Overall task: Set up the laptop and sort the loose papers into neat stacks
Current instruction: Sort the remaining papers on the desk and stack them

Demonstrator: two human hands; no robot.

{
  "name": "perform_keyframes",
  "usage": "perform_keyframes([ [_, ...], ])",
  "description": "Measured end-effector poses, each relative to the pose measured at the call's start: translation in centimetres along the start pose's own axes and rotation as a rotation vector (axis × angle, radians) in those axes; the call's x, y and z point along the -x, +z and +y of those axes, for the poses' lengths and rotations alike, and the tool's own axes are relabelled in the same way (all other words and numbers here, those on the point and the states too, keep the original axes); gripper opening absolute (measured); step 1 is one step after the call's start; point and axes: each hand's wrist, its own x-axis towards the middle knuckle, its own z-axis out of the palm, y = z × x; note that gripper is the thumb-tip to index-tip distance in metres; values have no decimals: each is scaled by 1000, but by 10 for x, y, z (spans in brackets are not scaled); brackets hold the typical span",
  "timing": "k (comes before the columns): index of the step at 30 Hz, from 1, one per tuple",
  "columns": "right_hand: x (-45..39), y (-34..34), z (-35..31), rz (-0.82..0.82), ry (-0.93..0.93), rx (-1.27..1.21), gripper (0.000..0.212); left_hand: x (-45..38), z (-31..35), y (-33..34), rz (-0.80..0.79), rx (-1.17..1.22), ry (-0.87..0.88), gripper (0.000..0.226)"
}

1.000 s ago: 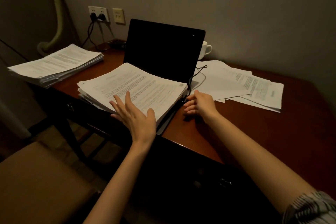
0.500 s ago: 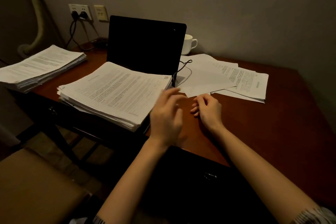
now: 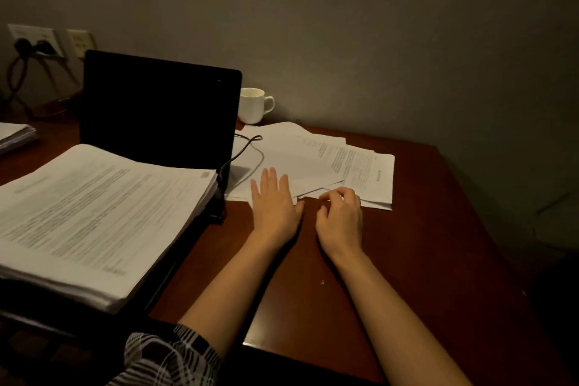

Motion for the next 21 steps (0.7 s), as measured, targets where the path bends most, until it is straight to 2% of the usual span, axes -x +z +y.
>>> perform_keyframes([
  [4, -22, 0, 11, 55, 43, -71, 22, -29, 4, 11, -96, -17, -31, 80],
  [8, -36, 5, 19, 67, 13, -175, 21, -41, 14, 6, -37, -63, 102, 53],
  [11, -40, 1, 25, 156, 57, -332, 22, -38, 25, 1, -38, -165, 212, 33],
  [15, -44, -9, 38, 232, 153, -386, 25, -35, 26, -4, -15, -259, 409, 38],
  [18, -50, -15, 49, 272, 220, -407, 35, -34, 23, -14, 38, -227, 436, 30],
  [21, -55, -22, 63, 202, 238, -510, 56, -28, 26, -22, 184, -66, 645, 32],
])
